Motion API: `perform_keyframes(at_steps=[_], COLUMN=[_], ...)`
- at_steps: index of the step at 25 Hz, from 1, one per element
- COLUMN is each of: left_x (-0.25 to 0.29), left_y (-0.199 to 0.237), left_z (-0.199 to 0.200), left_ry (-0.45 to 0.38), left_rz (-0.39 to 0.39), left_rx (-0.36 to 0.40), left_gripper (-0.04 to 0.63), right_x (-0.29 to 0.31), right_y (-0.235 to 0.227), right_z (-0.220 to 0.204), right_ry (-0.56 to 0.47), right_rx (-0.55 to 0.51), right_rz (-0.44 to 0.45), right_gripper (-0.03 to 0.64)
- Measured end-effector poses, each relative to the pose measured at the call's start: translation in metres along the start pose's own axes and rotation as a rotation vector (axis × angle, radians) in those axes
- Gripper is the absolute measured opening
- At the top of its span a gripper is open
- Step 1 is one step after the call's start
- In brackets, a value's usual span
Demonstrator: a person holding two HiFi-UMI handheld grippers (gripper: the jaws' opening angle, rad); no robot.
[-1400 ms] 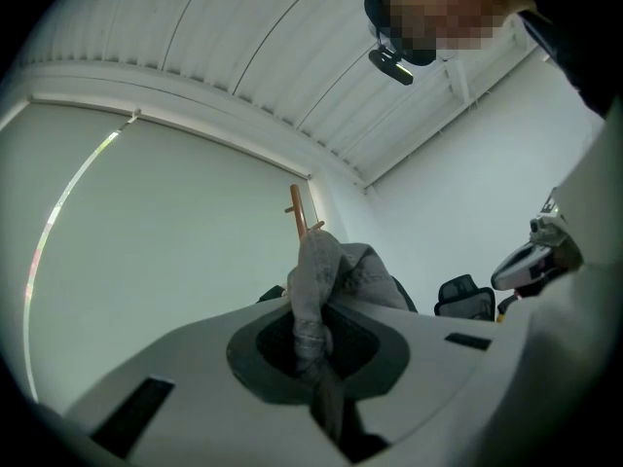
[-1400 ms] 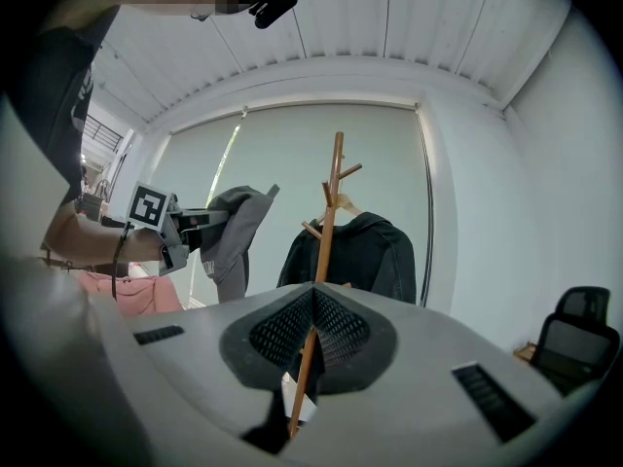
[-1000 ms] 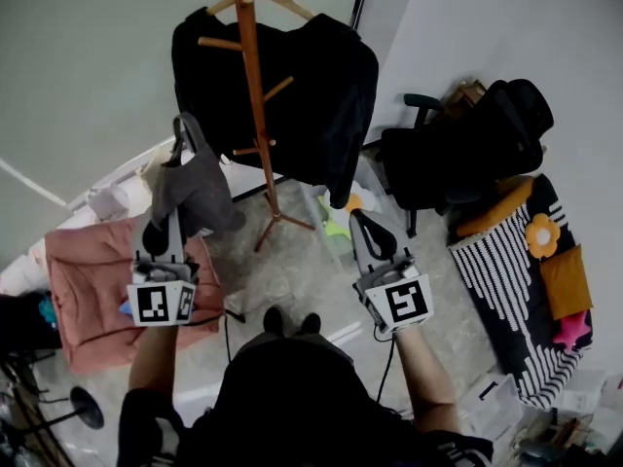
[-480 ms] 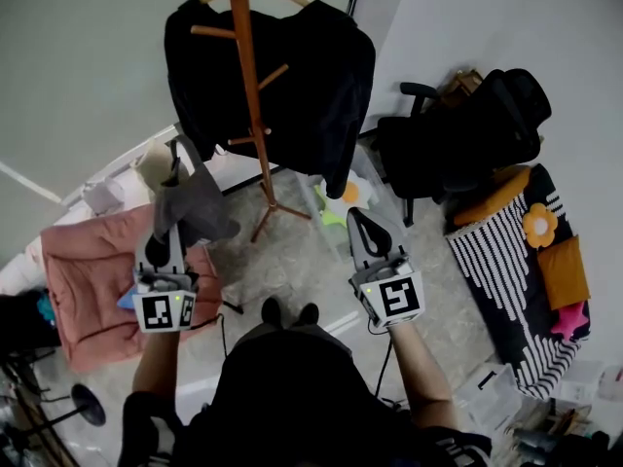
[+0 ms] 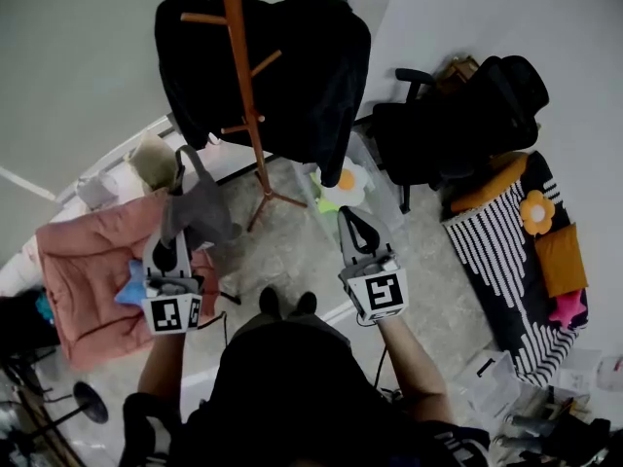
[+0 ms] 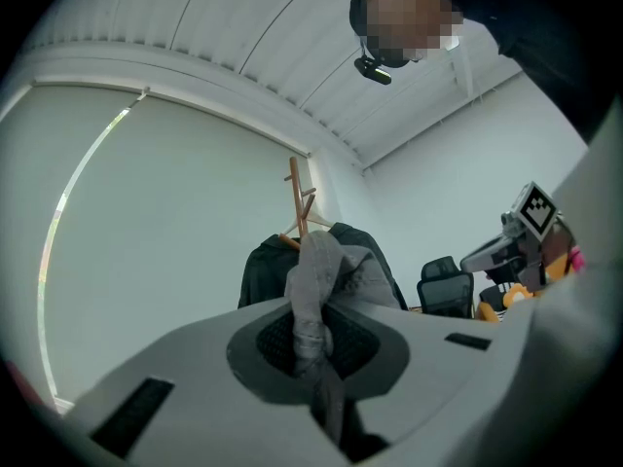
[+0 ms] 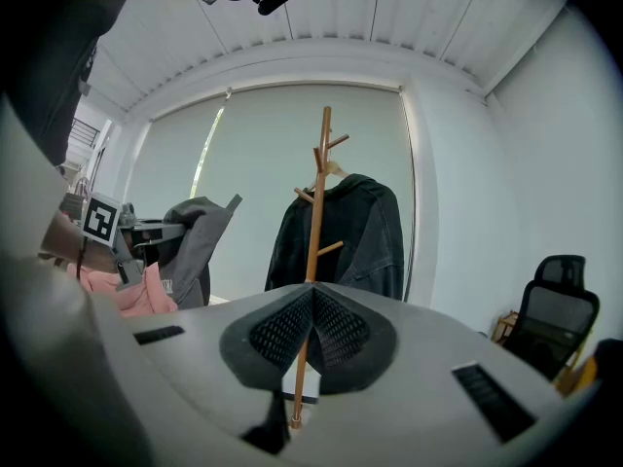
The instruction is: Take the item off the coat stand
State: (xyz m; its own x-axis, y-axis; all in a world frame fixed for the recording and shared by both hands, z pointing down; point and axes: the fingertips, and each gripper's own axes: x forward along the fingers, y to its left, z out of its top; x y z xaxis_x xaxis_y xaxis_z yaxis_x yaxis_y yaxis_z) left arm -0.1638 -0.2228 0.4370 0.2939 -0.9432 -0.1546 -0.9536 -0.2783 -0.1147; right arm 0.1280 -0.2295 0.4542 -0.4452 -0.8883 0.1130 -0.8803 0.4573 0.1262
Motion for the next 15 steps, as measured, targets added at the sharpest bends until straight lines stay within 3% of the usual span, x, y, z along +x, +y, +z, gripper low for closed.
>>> perform_keyframes(at_steps=[15], left_x=[-0.013], left_y=[-0.014], left_z=[-0.047], left_ry=[0.053], left_rz=[-0.009], left_rx=[-0.004], left_gripper=[0.034], right_x=[0.002], right_y=[0.011], right_z=[-0.059], right_ry=[0.06], right_rx=[0.007], right_rz=[-0.003], right_gripper=[0.018])
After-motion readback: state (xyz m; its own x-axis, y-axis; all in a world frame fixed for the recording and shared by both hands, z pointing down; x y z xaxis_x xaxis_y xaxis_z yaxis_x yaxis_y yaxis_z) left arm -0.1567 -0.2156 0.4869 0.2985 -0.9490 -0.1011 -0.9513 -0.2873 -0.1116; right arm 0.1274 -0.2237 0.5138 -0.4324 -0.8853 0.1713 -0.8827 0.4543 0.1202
